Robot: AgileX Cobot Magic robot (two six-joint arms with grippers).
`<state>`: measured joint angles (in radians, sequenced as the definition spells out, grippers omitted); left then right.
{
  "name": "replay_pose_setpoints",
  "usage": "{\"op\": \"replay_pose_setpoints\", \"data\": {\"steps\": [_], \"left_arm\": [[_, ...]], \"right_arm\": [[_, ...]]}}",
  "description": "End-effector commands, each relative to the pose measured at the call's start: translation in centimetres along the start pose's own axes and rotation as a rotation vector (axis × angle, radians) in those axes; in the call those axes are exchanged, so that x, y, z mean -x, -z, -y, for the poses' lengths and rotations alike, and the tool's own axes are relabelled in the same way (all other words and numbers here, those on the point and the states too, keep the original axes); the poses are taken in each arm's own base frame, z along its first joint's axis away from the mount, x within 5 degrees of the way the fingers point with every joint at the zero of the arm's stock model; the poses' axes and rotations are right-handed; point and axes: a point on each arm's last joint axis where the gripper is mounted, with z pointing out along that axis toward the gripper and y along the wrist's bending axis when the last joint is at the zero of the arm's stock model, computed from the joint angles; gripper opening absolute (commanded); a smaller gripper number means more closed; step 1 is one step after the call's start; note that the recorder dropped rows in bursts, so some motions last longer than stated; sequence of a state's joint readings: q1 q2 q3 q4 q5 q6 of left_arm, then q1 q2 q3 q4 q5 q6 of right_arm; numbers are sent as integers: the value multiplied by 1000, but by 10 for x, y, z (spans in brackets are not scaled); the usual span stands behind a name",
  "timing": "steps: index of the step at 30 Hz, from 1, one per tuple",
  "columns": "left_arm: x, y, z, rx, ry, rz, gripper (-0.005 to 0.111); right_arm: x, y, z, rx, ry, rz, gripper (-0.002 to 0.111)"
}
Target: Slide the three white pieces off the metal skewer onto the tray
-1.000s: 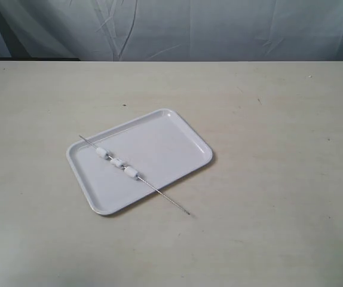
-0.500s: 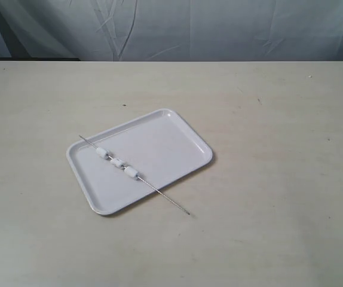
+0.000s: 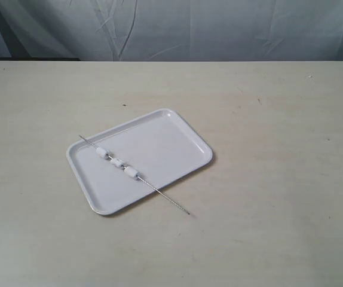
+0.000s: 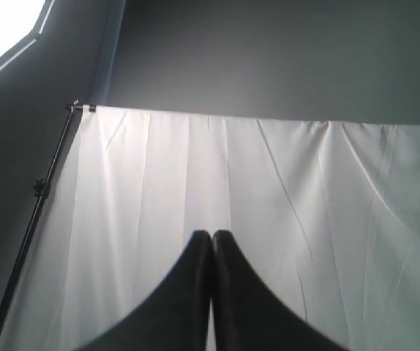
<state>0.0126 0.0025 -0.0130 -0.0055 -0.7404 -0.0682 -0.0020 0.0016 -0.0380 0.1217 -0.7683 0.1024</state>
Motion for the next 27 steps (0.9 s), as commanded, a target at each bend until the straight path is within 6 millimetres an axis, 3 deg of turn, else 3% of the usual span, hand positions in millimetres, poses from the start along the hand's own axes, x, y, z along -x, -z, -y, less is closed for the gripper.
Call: {"op": "replay_pose_setpoints", "data": {"steps": [1, 3, 5, 7, 9, 11, 13, 15, 18, 23, 27], "left_arm": [[62, -38, 2, 13, -48, 189, 0], [97, -89, 13, -59, -152, 187, 0], [120, -153, 27, -189, -241, 67, 0], [116, -194, 29, -228, -197, -97, 0], [88, -237, 24, -158, -52, -331, 0], [65, -249, 24, -172, -46, -432, 0], [38, -255, 26, -197, -7, -544, 0], [4, -255, 38, -278, 255, -708, 0], [-52, -240, 56, -505, 376, -943, 0], [-141, -188, 64, -593, 582, -1307, 0], [-189, -144, 59, -551, 560, -1483, 0]], "right_arm": [[60, -53, -20, 34, 32, -51, 1], [110, -106, -35, 81, 78, -20, 1], [138, -163, -49, 139, 45, -119, 1], [139, -199, -58, 175, 24, -289, 1], [115, -243, -73, 232, 25, -653, 1], [85, -261, -83, 271, 27, -897, 1], [51, -269, -90, 298, 48, -1133, 1], [15, -269, -95, 318, 50, -1324, 1], [-48, -257, -105, 353, 13, -1636, 1], [-146, -217, -130, 606, 28, -1979, 1], [-193, -170, -155, 872, 33, -2136, 1]]}}
